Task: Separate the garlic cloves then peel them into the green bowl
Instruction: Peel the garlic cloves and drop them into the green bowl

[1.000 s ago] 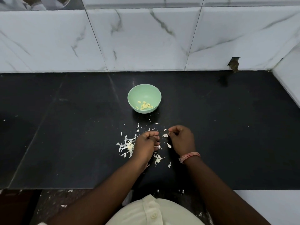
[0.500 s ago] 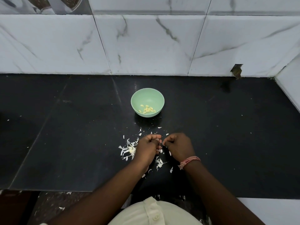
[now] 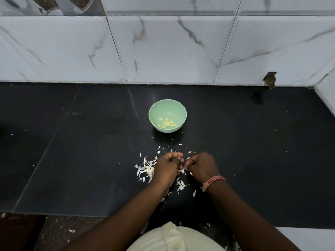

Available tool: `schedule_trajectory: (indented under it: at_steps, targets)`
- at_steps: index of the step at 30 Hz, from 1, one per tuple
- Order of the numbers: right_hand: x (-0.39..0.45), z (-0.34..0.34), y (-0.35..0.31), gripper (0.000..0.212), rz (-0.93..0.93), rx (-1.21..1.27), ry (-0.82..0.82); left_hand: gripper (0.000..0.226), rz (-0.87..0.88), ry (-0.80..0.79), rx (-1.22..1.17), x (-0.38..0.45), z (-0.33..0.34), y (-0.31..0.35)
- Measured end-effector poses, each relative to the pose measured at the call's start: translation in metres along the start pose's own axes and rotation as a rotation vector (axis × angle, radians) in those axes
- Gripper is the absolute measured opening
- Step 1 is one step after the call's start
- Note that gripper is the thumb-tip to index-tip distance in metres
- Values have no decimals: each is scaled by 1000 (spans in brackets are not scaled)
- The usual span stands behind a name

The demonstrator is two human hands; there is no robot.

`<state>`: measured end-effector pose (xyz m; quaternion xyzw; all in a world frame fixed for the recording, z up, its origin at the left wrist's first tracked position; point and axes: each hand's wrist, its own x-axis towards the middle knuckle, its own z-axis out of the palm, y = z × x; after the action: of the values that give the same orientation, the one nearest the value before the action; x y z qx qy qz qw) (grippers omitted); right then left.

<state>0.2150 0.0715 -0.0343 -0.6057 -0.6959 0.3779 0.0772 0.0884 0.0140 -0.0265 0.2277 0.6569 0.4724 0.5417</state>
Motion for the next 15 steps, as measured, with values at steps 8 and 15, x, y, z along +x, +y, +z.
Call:
schedule_trajectory:
  at_steps: [8,15]
  targets:
    - [6,6,-16,13,40,-132,65,20,-14,9,32,1,2,2]
    - [15,-13,-36,6,114,-165,15,22,-12,17,39,-6,-3,6]
